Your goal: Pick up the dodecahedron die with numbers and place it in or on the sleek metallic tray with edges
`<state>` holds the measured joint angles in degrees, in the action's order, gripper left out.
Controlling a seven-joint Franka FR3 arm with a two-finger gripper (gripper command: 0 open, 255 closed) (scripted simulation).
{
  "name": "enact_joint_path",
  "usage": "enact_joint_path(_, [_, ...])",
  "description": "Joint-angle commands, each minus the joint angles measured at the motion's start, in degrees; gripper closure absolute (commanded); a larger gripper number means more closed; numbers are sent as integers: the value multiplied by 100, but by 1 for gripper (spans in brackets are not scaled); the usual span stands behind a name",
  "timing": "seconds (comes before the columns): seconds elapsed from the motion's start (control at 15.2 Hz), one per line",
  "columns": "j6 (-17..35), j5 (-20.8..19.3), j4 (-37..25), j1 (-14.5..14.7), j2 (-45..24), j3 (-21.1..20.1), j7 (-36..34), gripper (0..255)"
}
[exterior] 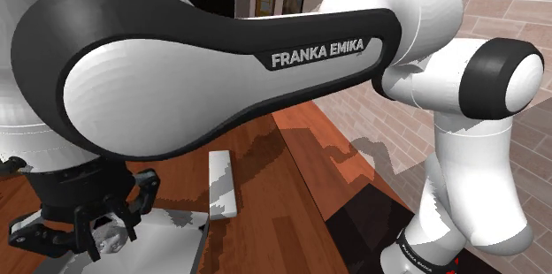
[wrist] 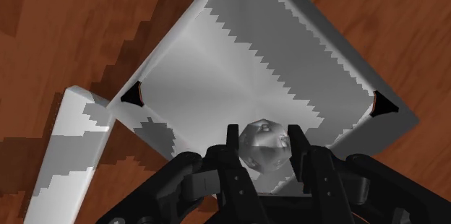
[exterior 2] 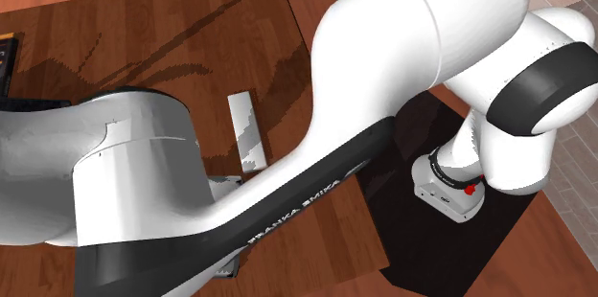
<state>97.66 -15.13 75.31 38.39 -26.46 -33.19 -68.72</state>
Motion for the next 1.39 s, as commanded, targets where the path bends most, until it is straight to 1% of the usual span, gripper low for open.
enact_joint_path(0.0, [150,-7,144,-21,-6,7,-13,255])
enact_joint_path(0.4, [602,-31,595,-84,-20,26,-55,255])
enact_joint_path(0.92, [618,-33,610,-85,-22,27,-57,255])
enact_joint_path(0.99, [618,-33,610,-85,-22,27,-57,0])
enact_joint_path(1.32, [618,-33,610,-85,-22,27,-57,0])
